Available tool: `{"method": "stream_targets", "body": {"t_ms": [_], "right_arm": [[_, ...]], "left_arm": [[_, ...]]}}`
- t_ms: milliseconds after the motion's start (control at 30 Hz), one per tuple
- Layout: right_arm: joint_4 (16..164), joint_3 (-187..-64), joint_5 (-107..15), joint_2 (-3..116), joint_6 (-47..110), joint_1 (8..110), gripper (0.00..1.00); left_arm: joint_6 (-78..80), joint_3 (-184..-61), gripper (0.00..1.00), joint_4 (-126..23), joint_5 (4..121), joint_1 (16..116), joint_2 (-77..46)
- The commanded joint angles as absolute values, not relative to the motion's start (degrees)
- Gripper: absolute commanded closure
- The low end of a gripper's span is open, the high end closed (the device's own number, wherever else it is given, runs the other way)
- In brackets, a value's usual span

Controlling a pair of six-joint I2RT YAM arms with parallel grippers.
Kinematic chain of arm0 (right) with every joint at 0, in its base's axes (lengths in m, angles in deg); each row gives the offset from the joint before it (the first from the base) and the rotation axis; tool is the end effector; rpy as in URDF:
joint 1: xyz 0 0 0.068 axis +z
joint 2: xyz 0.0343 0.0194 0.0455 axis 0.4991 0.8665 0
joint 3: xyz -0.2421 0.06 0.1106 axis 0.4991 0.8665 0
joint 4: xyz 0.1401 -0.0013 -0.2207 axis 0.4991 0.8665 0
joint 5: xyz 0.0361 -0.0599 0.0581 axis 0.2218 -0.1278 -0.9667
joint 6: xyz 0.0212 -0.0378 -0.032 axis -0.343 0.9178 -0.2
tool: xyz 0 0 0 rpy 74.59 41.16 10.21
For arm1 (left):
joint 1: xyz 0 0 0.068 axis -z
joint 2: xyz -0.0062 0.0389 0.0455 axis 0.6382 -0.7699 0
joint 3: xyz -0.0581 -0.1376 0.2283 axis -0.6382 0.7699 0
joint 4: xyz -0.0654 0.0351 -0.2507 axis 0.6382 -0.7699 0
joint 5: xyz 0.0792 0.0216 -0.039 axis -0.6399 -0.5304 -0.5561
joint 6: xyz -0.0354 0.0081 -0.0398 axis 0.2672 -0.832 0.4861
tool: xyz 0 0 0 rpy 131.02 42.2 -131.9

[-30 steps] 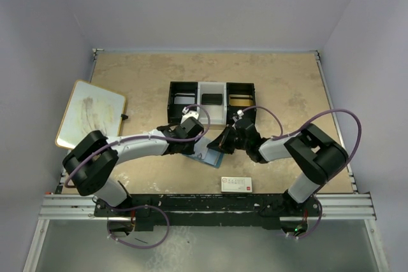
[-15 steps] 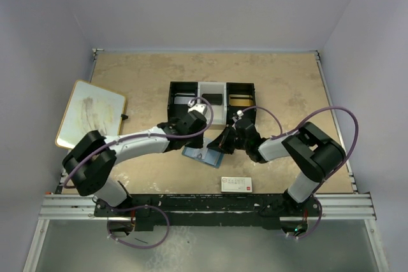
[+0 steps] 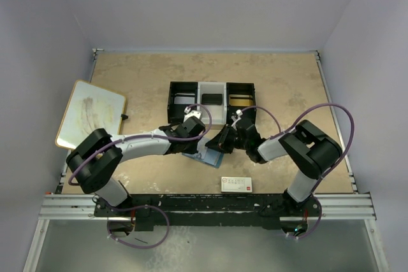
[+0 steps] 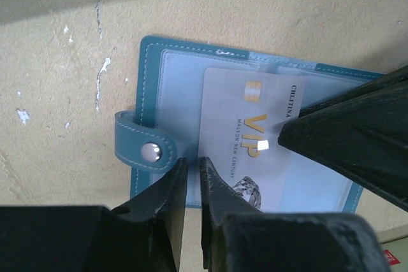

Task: Take the credit cards out of the card holder
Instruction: Remove the credit card from the card holder.

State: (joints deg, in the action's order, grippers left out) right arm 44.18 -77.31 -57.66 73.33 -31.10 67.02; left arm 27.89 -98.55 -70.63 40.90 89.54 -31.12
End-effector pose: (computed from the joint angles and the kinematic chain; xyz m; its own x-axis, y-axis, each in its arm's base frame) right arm 0.2256 0.1851 0.1171 -0.8738 0.4496 -0.1853 0.0384 0.4437 0.8954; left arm 0.1998 -0.2247 0.1619 -0.8508 0.0674 -0.5212 0.1766 0.9707 -0.1628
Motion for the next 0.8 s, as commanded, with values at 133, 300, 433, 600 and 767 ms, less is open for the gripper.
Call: {"method": "stream_targets", "body": {"t_ms": [133,300,433,600,767], "right_arm": [[37.8,-74.2,-57.5,74.0,-33.6,68.3,0.75],[36.0,-74.9,-56.8,75.5,-35.5,70.6,0.75],[34.8,-74.3,-55.3,76.1,-37.6,71.2,0.75],[34.8,-74.4,-53.7,76.2,-38.1,71.2,0.79],[35.8,-75.5,-54.2,77.5,-38.0,71.2,0.82]], "left_arm": [[29.4,-97.5,0.9,-70.0,40.6,89.2,-29.7],[29.4,-97.3,0.9,-69.7,40.8,89.2,-29.6],[29.6,-97.3,0.9,-69.7,41.0,89.2,-29.5],[29.7,-97.3,0.91,-69.7,40.9,89.2,-29.3],[29.9,-97.3,0.91,-69.7,41.0,89.2,-29.1]]}}
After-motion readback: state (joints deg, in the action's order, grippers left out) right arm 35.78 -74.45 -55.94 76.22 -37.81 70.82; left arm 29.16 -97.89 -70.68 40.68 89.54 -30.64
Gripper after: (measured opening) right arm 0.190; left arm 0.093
